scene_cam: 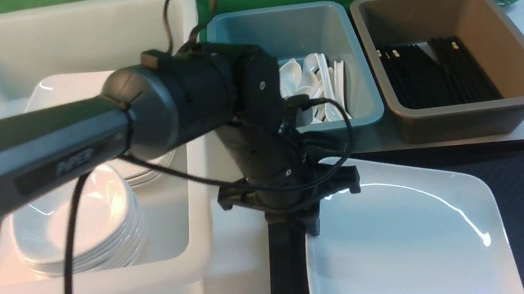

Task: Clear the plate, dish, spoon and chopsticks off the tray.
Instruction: Use the left arm to grab a plate from the dinner plate, then use the left arm to put the plate into the large storage box on the left

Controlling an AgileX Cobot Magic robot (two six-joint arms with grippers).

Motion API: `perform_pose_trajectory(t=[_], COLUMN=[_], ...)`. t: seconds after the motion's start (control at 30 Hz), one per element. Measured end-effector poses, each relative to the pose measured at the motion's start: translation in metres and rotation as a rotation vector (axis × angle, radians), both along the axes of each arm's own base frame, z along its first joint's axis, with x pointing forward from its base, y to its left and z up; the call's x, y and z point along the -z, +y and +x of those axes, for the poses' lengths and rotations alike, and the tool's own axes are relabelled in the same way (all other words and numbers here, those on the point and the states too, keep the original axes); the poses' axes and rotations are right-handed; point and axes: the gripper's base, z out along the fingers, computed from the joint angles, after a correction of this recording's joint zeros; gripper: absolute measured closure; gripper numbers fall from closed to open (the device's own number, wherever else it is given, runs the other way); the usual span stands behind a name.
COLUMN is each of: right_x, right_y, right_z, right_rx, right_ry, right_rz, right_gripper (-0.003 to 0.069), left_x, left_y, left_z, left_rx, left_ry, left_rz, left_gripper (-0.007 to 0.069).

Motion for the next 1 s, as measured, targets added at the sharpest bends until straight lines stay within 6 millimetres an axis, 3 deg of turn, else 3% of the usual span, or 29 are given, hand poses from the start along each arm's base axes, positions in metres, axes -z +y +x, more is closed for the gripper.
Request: perform_pose_trajectory(t=[0.27,0.57,0.8,1.0], right_x=[0.0,0.0,0.0,0.0], right_y=[0.0,0.0,0.0,0.0], right_z=[0.0,0.0,0.0,0.0], right_rx=[0.0,0.0,0.0,0.0], right_ry=[-0.001,-0.001,-0.001,-0.001], right_rz=[0.0,0.0,0.0,0.0], right_gripper=[0.0636,0.0636,0.0636,0.0636], left_x=[0.012,0.023,0.008,-0.001], left_y=[-0.021,-0.029,-0.014,-0.025], left_z=[-0.011,-0.011,0.02,0.04], left_rx=[-0.089,-0.084,-0.097,0.005], left_ry=[-0.014,-0.051,-0.151,-0.255], left_rz=[-0.186,-0.185,-0.215,-0.225], left_gripper=[0.0608,0.0608,0.0608,0.0573])
